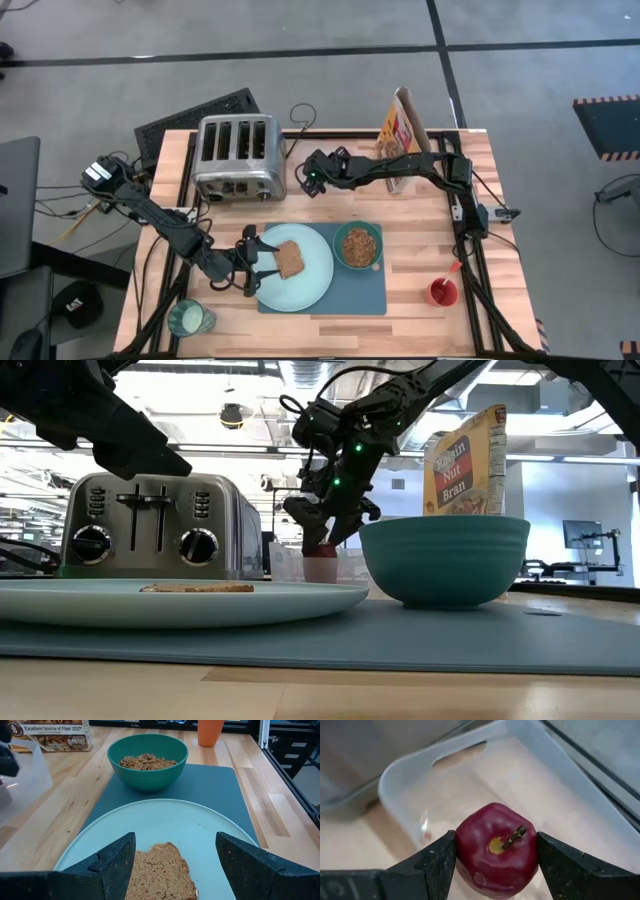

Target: Arrange a breakfast setting

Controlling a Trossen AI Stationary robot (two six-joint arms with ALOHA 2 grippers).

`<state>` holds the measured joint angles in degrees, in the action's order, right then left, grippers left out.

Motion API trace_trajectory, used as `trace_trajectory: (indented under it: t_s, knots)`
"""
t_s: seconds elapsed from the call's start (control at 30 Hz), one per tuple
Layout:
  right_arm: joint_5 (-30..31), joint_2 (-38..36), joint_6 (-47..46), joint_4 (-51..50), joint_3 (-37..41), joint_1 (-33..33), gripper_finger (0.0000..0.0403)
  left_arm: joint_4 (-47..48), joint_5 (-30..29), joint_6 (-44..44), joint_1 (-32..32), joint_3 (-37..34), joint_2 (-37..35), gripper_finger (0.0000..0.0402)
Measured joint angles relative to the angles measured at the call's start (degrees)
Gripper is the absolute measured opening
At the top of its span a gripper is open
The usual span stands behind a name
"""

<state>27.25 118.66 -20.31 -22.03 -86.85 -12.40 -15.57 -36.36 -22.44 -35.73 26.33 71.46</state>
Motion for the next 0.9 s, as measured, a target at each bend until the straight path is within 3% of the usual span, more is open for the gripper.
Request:
trace_trajectory:
  t_s: [0.5,0.7,0.9]
  knots:
    - [1.15,-13.85,3.86,-7.26,0.01,8.61,0.0276,0.25,-0.02,-0.02,0.0,0.0,0.0,0.0261]
    - [1.24,-22.01,3.27,-14.86,-0.02,14.34,0.0276,0.24,-0.02,-0.41,0.0,0.0,0.0,0.0261]
    - [1.29,-28.25,-2.93,-26.14,-0.02,20.65,0.0276,-0.09,-0.01,-0.72,0.0,0.0,0.02,0.0261]
